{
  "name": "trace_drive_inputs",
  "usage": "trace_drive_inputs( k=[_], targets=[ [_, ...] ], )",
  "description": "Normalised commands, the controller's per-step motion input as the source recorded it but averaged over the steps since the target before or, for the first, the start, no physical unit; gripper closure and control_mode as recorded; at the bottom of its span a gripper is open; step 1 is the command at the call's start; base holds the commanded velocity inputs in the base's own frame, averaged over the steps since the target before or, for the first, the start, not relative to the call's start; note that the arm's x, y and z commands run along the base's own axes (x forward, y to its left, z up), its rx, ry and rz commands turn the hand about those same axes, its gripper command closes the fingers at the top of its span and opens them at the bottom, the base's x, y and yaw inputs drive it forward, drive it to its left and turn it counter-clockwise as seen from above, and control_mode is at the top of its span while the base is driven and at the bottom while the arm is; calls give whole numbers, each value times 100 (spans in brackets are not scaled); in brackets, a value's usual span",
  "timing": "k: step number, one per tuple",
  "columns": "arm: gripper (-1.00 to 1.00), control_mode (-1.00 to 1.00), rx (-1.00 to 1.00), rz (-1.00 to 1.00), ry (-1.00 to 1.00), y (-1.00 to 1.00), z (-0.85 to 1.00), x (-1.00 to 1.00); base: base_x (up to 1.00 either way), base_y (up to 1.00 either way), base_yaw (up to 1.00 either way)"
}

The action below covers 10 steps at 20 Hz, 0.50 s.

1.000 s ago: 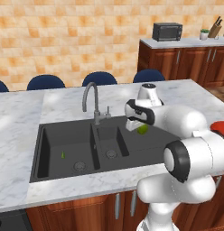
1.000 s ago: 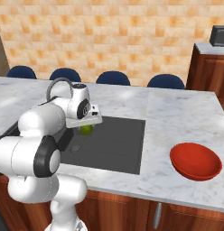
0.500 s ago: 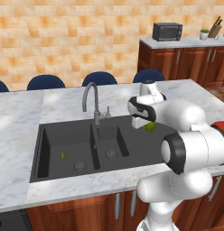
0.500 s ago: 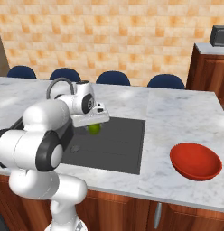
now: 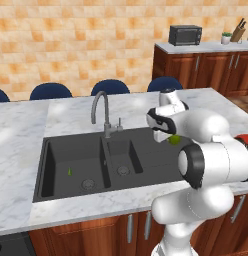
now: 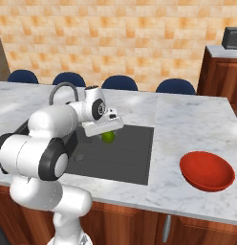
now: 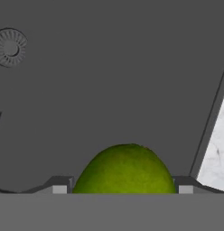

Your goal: Remove the lemon wedge and lime from the sink. Then move the bowl and cup from the counter to the sink for washing.

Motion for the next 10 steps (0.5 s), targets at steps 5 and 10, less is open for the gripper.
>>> trace_drive_inputs(
  k=[5, 10],
  targets=[
    [100, -100, -1, 0, 0, -37, 0, 1, 0, 0, 0],
    [100, -100, 0, 0, 0, -40, 0, 5, 0, 0, 0]
  ],
)
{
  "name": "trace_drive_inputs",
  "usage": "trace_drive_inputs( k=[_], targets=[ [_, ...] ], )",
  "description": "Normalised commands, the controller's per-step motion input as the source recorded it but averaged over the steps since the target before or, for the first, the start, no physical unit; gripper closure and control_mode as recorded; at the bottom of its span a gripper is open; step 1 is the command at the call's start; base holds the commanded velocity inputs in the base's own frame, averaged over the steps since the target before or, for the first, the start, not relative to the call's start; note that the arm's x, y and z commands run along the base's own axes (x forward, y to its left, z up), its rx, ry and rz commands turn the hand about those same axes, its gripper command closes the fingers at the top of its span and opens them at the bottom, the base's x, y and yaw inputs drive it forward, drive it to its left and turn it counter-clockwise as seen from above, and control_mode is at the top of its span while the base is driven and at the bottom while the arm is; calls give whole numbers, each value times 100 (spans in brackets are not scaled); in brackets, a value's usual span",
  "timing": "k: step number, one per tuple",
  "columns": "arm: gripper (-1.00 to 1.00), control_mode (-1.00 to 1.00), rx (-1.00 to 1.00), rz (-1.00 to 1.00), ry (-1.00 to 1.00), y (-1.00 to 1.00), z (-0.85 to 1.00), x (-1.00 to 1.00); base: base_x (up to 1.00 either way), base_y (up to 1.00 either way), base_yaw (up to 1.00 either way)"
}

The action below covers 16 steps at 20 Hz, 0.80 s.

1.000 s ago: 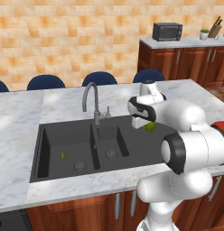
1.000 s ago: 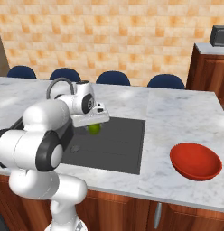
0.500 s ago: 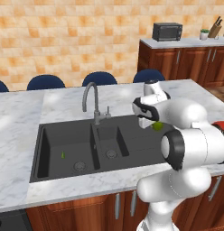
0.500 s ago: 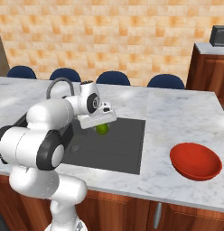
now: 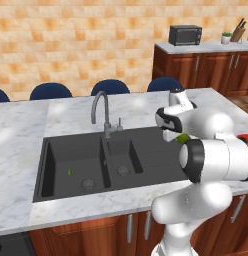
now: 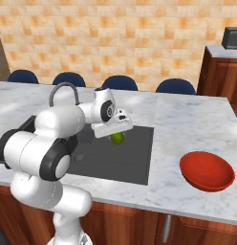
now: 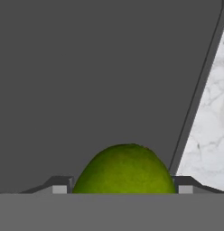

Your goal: Remove the lemon wedge and lime from the sink. Then move the bowl and cup from the counter to the sink for washing.

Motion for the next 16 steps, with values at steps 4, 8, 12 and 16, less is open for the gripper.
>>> trace_drive_inputs(
  k=[4, 8, 12, 16],
  targets=[
    [100, -100, 0, 0, 0, -41, 0, 11, 0, 0, 0],
    [100, -100, 0, 0, 0, -40, 0, 18, 0, 0, 0],
    [100, -100, 0, 0, 5, -40, 0, 24, 0, 0, 0],
    [100, -100, 0, 0, 10, -44, -1, 24, 0, 0, 0]
  ],
)
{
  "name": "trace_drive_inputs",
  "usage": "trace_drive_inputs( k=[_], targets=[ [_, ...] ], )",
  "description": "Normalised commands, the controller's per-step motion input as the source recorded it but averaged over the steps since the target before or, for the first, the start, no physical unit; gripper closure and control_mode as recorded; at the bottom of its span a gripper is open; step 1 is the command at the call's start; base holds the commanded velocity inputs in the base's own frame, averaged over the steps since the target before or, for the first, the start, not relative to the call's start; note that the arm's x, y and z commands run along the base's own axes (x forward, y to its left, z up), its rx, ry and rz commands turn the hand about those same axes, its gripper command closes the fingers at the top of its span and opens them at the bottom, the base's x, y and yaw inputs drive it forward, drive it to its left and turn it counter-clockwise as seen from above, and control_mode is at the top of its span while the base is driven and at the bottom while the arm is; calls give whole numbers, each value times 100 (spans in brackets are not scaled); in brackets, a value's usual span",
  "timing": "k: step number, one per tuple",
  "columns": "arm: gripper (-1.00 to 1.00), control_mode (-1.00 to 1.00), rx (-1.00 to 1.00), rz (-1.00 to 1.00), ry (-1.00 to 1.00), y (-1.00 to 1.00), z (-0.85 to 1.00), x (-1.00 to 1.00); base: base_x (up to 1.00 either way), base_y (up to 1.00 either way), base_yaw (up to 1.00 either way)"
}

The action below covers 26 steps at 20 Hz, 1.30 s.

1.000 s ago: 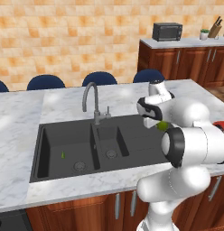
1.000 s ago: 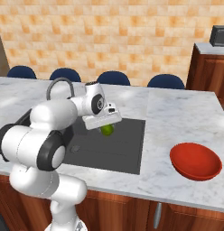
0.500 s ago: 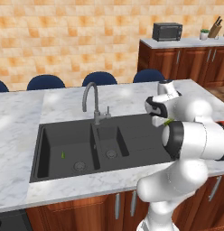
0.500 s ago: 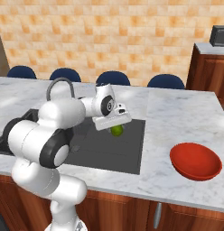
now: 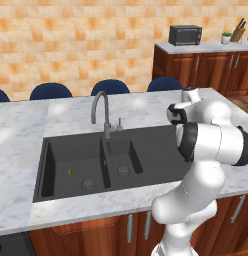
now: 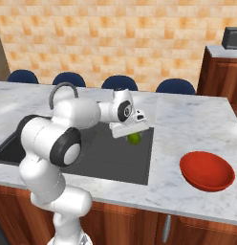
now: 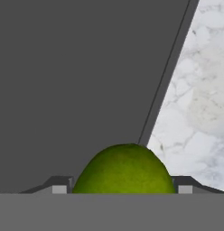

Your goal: Remove the lemon wedge and lime from the sink. Then move the bowl and cup from the counter to the sink for washing.

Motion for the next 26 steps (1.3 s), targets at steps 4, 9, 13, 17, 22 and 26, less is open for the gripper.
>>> trace_drive_inputs(
  k=[4, 9, 13, 17, 22, 26],
  targets=[
    [100, -100, 0, 0, 9, -42, -3, 26, 0, 0, 0],
    [100, -100, 3, 3, 6, -40, -5, 30, 0, 0, 0],
    [100, -100, 6, 8, 0, -35, -9, 30, 0, 0, 0],
    [100, -100, 7, 11, 0, -31, -9, 33, 0, 0, 0],
    [100, -100, 5, 10, 0, -27, -11, 38, 0, 0, 0],
    [100, -100, 2, 8, 0, -26, -15, 38, 0, 0, 0]
  ],
)
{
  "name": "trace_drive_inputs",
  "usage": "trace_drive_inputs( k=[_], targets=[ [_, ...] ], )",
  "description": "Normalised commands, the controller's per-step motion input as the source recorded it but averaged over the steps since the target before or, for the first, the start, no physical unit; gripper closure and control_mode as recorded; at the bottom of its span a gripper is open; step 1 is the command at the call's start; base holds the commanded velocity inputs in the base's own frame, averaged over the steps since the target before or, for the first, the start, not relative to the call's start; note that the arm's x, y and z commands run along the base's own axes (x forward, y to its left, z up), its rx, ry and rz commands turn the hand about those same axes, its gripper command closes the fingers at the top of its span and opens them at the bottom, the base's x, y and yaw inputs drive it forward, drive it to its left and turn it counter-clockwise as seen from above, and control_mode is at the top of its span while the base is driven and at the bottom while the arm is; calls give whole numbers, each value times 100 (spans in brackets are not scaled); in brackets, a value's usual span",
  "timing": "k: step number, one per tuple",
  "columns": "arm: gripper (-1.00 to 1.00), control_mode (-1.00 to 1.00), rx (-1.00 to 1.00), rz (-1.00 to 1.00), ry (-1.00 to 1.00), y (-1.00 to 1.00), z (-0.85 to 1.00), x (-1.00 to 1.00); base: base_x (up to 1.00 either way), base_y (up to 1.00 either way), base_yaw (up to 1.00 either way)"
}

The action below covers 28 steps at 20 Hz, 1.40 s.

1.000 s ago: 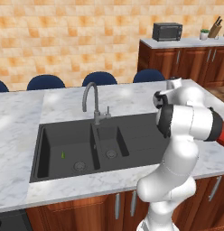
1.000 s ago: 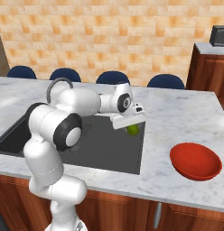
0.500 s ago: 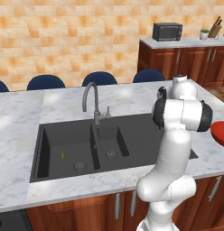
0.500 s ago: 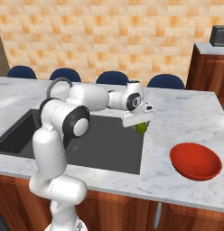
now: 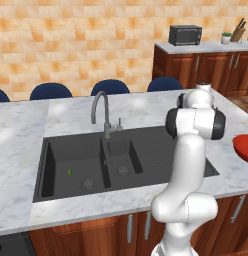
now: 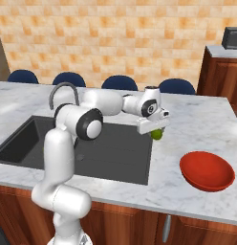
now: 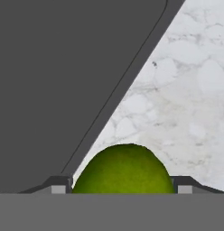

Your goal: Remove the lemon wedge and lime from the sink. Then move the bowl and cup from the counter to the sink for washing.

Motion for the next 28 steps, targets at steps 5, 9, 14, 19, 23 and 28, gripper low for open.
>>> trace_drive_inputs(
  k=[5, 9, 14, 19, 23, 28],
  targets=[
    [100, -100, 0, 7, 0, -24, -24, 34, 0, 0, 0],
    [100, -100, 1, 7, 0, -18, -31, 26, 0, 0, 0],
    [100, -100, 1, 7, -3, -10, -36, 19, 0, 0, 0],
    [100, -100, 0, 5, -1, -16, -32, 19, 0, 0, 0],
    [100, -100, 0, 4, 0, -15, -29, 17, 0, 0, 0],
    [100, -100, 1, 4, 0, -10, -27, 11, 0, 0, 0]
  ],
)
